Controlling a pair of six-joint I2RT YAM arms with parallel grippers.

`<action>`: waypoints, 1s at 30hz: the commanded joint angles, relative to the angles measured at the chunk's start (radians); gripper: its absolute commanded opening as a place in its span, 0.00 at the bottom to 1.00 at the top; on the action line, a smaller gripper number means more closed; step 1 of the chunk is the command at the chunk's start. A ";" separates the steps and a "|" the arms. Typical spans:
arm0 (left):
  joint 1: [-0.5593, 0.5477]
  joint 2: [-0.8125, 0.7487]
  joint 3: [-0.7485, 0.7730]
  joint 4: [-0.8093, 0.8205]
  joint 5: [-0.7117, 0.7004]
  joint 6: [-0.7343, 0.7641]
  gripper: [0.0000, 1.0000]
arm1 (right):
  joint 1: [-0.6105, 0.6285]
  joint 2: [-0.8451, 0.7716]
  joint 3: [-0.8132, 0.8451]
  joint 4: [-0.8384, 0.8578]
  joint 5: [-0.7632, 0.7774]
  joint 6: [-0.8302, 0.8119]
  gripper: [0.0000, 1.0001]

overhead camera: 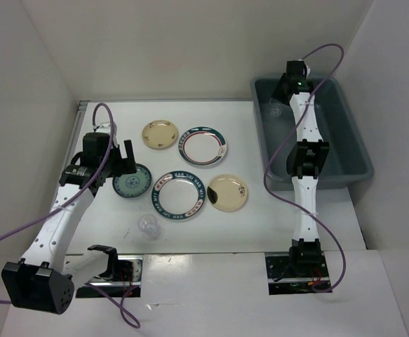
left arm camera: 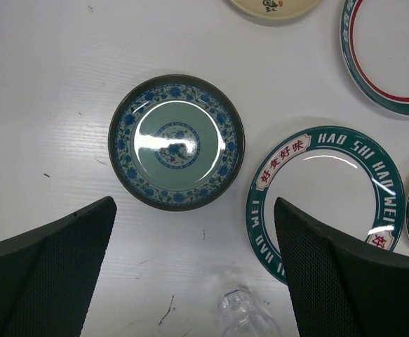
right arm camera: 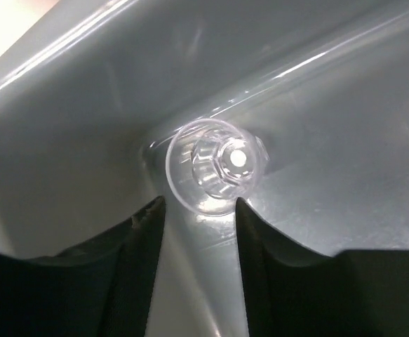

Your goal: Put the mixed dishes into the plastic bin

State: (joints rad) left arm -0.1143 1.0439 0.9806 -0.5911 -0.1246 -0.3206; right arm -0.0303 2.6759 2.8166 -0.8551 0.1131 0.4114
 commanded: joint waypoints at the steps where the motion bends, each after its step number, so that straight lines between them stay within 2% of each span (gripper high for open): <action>1: -0.004 0.002 -0.005 0.031 0.014 -0.014 1.00 | 0.009 -0.027 0.058 0.014 -0.047 -0.005 0.51; 6: -0.004 0.002 -0.005 0.040 0.014 -0.014 1.00 | 0.020 -0.156 0.069 -0.015 -0.135 -0.005 0.51; 9: -0.004 0.002 -0.005 0.051 0.014 -0.014 1.00 | 0.071 -0.336 -0.037 0.007 -0.231 -0.036 0.54; 11: -0.004 -0.007 -0.016 0.072 0.023 -0.024 1.00 | 0.116 -0.419 -0.185 0.046 -0.266 -0.046 0.54; 14: -0.004 -0.007 -0.039 0.094 -0.003 -0.070 1.00 | 0.258 -0.539 -0.377 0.123 -0.247 -0.075 0.57; 15: -0.004 -0.016 -0.051 0.094 -0.003 -0.080 1.00 | 0.342 -0.553 -0.419 0.134 -0.225 -0.088 0.57; 20: -0.004 -0.068 -0.101 0.112 -0.024 -0.161 1.00 | 0.555 -0.585 -0.687 0.192 -0.179 -0.098 0.57; 24: -0.004 -0.104 -0.112 0.125 -0.085 -0.251 0.92 | 0.665 -0.585 -0.833 0.232 -0.142 -0.098 0.57; 27: 0.005 -0.123 -0.141 0.135 -0.115 -0.351 0.75 | 0.690 -0.585 -0.911 0.257 -0.144 -0.089 0.57; 28: 0.005 -0.136 -0.160 0.136 -0.124 -0.385 0.65 | 0.690 -0.585 -0.911 0.257 -0.144 -0.089 0.57; 30: 0.027 -0.169 -0.201 0.164 -0.092 -0.487 0.63 | 0.699 -0.574 -0.934 0.257 -0.156 -0.080 0.57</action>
State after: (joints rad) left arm -0.1078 0.9199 0.8310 -0.4824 -0.2058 -0.6380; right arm 0.6853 2.1349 1.8870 -0.6518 -0.0635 0.3275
